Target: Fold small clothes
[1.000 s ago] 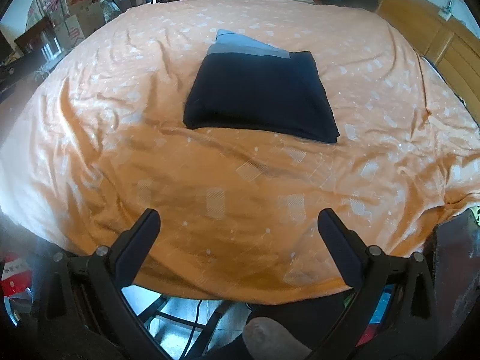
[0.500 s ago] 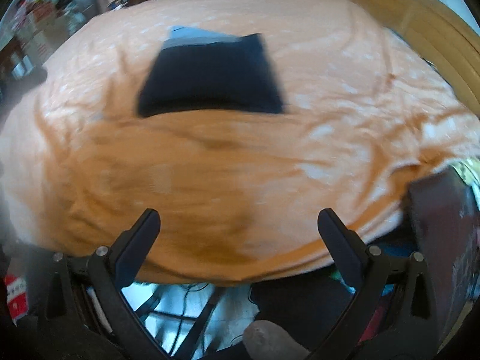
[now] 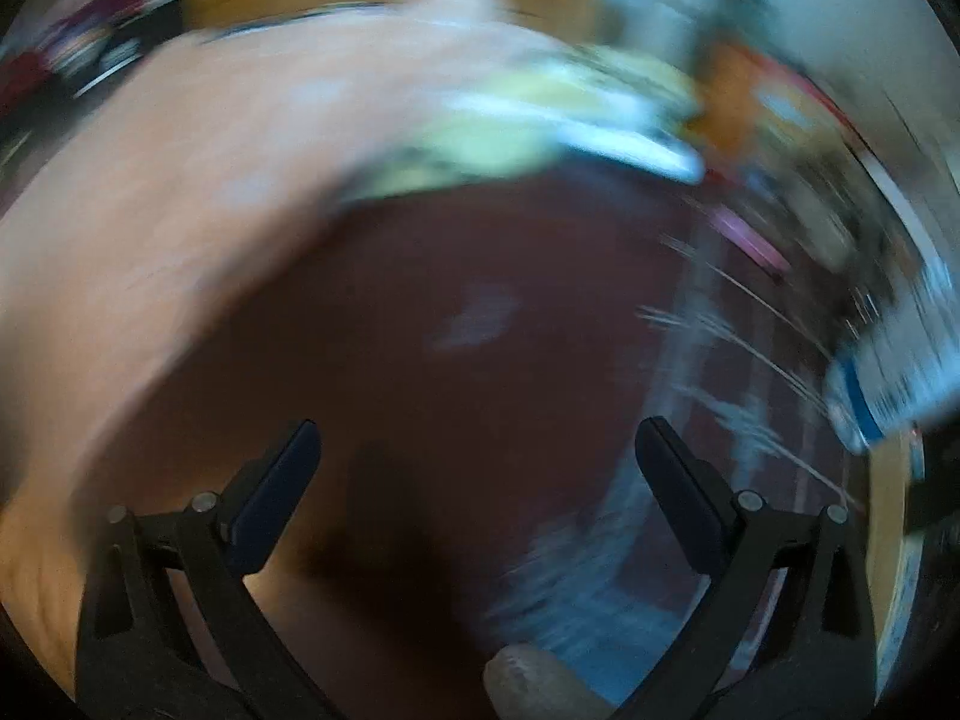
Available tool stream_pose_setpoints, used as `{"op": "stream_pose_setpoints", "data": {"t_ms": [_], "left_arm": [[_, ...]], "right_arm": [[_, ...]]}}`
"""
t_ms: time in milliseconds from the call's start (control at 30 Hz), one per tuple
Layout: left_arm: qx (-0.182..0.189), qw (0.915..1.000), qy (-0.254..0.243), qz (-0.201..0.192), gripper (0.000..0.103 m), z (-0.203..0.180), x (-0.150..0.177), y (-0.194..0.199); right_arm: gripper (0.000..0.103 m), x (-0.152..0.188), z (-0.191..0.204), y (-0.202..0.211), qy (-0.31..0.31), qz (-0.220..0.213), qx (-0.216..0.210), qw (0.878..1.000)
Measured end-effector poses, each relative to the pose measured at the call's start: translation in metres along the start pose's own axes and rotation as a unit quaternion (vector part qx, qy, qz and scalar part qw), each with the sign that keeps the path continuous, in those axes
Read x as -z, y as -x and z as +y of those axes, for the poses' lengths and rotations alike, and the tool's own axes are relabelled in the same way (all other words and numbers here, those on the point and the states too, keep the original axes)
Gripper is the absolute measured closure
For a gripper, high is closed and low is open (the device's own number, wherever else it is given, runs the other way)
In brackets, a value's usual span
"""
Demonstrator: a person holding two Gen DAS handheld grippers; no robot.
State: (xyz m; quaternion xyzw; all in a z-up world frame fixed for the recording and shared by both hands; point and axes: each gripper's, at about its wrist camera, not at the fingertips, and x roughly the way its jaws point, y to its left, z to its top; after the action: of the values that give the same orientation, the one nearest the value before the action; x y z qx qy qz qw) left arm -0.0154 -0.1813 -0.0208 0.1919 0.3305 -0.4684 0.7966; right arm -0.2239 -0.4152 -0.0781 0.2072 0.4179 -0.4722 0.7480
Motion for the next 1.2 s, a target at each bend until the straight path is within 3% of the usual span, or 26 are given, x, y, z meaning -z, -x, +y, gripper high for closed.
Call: {"op": "stream_pose_setpoints", "data": {"t_ms": [100, 167, 300, 400, 433, 500, 567, 800, 1200], "left_arm": [[0.060, 0.9971, -0.024, 0.039, 0.006, -0.055, -0.025, -0.054], [0.073, 0.9944, -0.048, 0.059, 0.007, -0.084, -0.032, -0.080], [0.098, 0.9880, -0.090, 0.079, 0.007, -0.134, -0.039, -0.114], [0.100, 0.9848, -0.109, 0.092, 0.007, -0.158, -0.043, -0.134], [0.097, 0.9838, -0.111, 0.102, 0.000, -0.164, -0.047, -0.141], [0.100, 0.9847, -0.102, 0.099, 0.001, -0.175, -0.056, -0.151], [0.090, 0.9833, -0.122, 0.100, 0.000, -0.191, -0.060, -0.159], [0.128, 0.9741, -0.162, 0.093, 0.000, -0.249, -0.078, -0.180], [0.133, 0.9756, -0.159, 0.074, 0.000, -0.243, -0.082, -0.172]], "right_arm": [[0.000, -0.007, -0.040, -0.020, -0.071, 0.019, 0.035, 0.997], [0.000, -0.010, -0.054, -0.023, -0.104, 0.020, 0.037, 0.994], [0.000, -0.018, -0.074, -0.028, -0.129, 0.008, 0.093, 0.987], [0.000, -0.021, -0.095, -0.037, -0.168, 0.000, 0.083, 0.982], [0.000, -0.020, -0.098, -0.039, -0.174, -0.003, 0.075, 0.982], [0.000, -0.021, -0.098, -0.045, -0.183, 0.009, 0.066, 0.981], [0.000, -0.023, -0.099, -0.049, -0.196, 0.010, 0.078, 0.977], [0.000, -0.026, -0.119, -0.056, -0.238, 0.013, 0.109, 0.965], [0.000, -0.025, -0.118, -0.055, -0.238, 0.013, 0.109, 0.965]]}}
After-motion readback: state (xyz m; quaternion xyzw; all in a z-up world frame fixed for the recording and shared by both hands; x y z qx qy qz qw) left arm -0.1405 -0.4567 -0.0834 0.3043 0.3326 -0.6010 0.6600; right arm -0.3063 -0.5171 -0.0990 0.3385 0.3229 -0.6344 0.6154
